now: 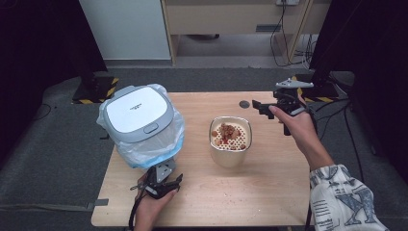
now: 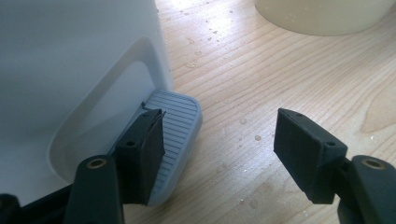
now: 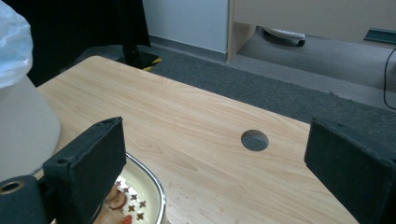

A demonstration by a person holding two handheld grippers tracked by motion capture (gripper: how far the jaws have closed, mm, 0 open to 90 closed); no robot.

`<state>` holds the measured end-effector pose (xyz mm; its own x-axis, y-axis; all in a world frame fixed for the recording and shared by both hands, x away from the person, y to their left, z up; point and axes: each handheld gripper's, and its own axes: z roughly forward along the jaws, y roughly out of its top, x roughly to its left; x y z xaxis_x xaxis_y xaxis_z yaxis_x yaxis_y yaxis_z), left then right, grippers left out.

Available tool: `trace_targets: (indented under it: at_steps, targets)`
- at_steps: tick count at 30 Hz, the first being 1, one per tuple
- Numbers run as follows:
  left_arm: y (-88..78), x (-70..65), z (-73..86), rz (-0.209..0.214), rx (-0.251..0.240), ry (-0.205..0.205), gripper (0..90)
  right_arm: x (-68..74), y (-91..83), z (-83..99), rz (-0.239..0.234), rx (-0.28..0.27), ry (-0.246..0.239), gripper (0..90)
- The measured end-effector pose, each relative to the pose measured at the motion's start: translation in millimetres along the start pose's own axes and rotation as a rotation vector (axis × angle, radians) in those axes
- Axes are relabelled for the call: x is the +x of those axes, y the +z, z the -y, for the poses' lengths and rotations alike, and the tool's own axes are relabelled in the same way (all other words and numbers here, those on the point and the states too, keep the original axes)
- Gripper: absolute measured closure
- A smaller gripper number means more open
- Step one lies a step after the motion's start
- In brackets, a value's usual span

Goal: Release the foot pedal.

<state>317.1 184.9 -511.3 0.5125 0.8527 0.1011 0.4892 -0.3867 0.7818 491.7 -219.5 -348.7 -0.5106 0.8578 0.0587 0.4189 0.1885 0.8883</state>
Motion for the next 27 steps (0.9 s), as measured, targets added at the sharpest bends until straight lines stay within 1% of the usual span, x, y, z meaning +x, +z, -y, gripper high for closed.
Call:
trace_targets:
  at_steps: [3,4,5,7,8,10,11,12,16,18,19,22,24,25,27]
  targets:
    - [0.4,-0.8,-0.3,0.006,-0.003,0.004,30.9,-2.7,-1.3,3.6,0.008,0.0,0.008,5.6]
    - [0.4,-0.9,-0.3,0.008,0.0,0.009,30.8,-5.7,-2.0,7.8,0.017,0.003,0.012,5.6]
    - [0.4,-0.9,-0.3,0.008,0.0,0.009,30.6,-5.7,-2.0,7.8,0.017,0.003,0.012,5.6]
    - [0.6,-1.0,-0.2,0.009,-0.001,0.007,30.5,-8.7,-3.0,14.8,0.032,0.007,0.022,5.6]
    - [0.6,-0.8,-0.2,0.01,0.001,0.01,30.5,-8.7,-3.0,14.8,0.032,0.007,0.022,5.6]
    - [0.9,-0.8,-0.1,0.011,0.003,0.013,30.4,-10.5,-4.1,19.9,0.036,0.009,0.024,5.7]
    - [1.0,-1.0,-0.1,0.011,0.003,0.015,30.3,-11.7,-5.3,25.3,0.039,0.011,0.025,5.7]
    - [1.1,-1.1,0.1,0.01,0.005,0.019,30.3,-11.7,-5.3,25.3,0.039,0.011,0.025,5.7]
    - [1.9,-1.8,0.6,0.011,0.003,0.022,29.7,-14.4,-7.7,37.8,0.05,0.016,0.04,5.6]
    - [1.9,-1.9,0.6,0.013,0.005,0.027,29.6,-16.6,-8.5,44.5,0.059,0.025,0.036,5.6]
    - [1.9,-2.0,0.5,0.015,0.004,0.028,29.5,-18.2,-9.3,51.0,0.065,0.032,0.041,5.6]
    - [1.9,-2.3,0.1,0.023,0.001,0.032,29.5,-19.4,-10.2,57.3,0.068,0.036,0.05,5.7]
    - [1.9,-2.8,0.0,0.027,0.0,0.037,29.5,-21.1,-10.1,67.3,0.079,0.052,0.048,5.7]
    - [1.9,-2.8,0.0,0.027,0.0,0.037,29.5,-21.1,-10.1,67.3,0.079,0.052,0.048,5.7]
    - [1.8,-2.8,0.0,0.028,-0.001,0.037,29.5,-22.0,-10.3,75.6,0.083,0.062,0.048,5.7]
